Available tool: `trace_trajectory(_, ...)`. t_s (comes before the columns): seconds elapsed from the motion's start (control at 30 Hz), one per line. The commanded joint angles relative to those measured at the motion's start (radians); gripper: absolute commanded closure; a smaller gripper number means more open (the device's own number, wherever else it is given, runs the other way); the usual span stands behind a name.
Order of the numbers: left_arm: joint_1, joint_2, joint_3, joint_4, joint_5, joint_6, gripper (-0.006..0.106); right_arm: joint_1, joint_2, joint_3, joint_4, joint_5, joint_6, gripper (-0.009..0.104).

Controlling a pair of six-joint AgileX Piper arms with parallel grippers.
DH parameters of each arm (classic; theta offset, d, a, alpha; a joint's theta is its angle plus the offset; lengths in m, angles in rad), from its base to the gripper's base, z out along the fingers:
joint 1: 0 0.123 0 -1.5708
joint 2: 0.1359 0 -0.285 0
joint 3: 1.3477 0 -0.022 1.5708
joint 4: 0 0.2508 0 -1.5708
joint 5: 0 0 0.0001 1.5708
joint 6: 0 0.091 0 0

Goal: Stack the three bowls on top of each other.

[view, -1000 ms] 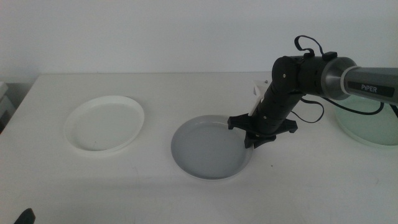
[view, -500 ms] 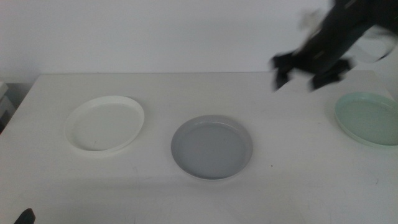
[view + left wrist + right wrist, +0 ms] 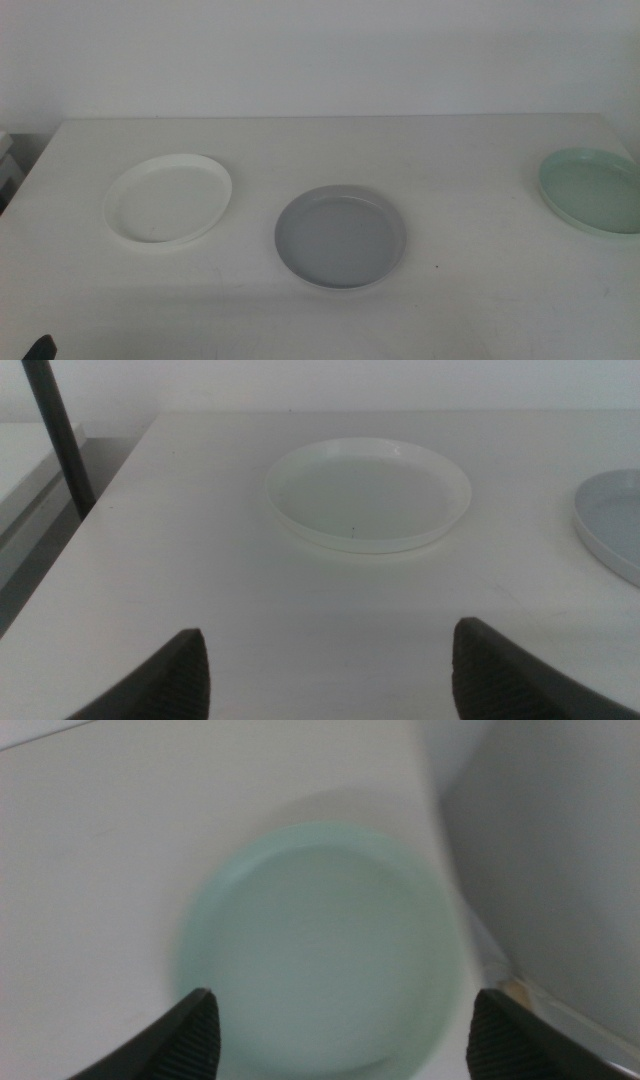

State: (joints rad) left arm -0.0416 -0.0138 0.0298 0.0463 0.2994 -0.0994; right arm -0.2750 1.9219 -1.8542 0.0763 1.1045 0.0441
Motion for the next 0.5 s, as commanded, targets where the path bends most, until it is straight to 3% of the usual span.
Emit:
trace_trajectory(0.0,0.001,-0.013,-0.004,-0.005,-0.079,-0.012,0.019,-0.056,-0.016,-0.032,0.004,-0.07,-0.026,0.035)
trace_trajectory(0.17,0.001,-0.013,-0.004,-0.005,-0.079,-0.012,0.019,-0.133,0.077,-0.032,0.01,-0.11,-0.058,0.038)
trace_trajectory(0.47,0.001,-0.013,-0.004,-0.005,-0.079,-0.012,0.019,-0.159,0.225,-0.032,0.1,-0.135,-0.153,0.039)
